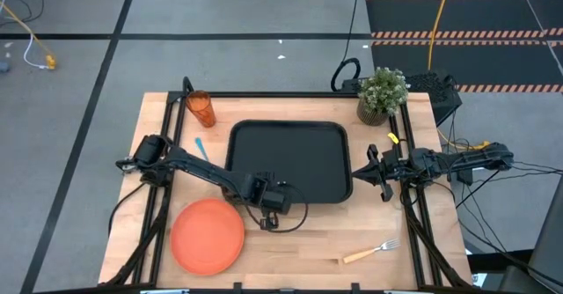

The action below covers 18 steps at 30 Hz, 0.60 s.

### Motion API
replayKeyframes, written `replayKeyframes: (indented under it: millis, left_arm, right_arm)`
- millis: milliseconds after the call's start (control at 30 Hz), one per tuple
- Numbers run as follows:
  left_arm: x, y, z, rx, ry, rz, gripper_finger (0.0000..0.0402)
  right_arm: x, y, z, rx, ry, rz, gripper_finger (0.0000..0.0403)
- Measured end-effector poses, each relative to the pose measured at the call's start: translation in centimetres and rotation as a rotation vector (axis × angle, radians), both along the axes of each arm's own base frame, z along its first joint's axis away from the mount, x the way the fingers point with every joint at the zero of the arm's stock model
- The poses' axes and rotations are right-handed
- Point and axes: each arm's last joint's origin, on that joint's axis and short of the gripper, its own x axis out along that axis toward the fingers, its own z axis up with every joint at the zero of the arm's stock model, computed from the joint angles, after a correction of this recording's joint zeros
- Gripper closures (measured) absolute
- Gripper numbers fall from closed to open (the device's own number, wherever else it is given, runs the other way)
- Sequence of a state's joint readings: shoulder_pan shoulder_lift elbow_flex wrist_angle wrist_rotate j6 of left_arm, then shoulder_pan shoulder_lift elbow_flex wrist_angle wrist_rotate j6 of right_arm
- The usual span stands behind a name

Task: Pick and place plate/cup/fork/spoon on tray
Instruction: Adjust the black serving tray

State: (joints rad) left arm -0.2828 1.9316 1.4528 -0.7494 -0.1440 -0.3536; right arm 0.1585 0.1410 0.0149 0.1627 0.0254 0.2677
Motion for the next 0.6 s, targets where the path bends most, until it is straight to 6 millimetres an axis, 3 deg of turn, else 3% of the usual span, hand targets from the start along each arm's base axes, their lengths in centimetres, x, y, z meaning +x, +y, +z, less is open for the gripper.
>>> replayKeyframes:
  millis: [333,600]
  left_arm:
    - [0.3,-1.3,-0.1,-0.011,-0.053,-0.023,0.0364]
    - [0.6,-1.3,-1.8,0.014,-0.004,-0.064,0.0361]
  right_arm:
    - [0.0,0.0,0.0,0.009,0.001,0.000,0.0403]
    - [0.0,0.0,0.0,0.008,0.005,0.001,0.0403]
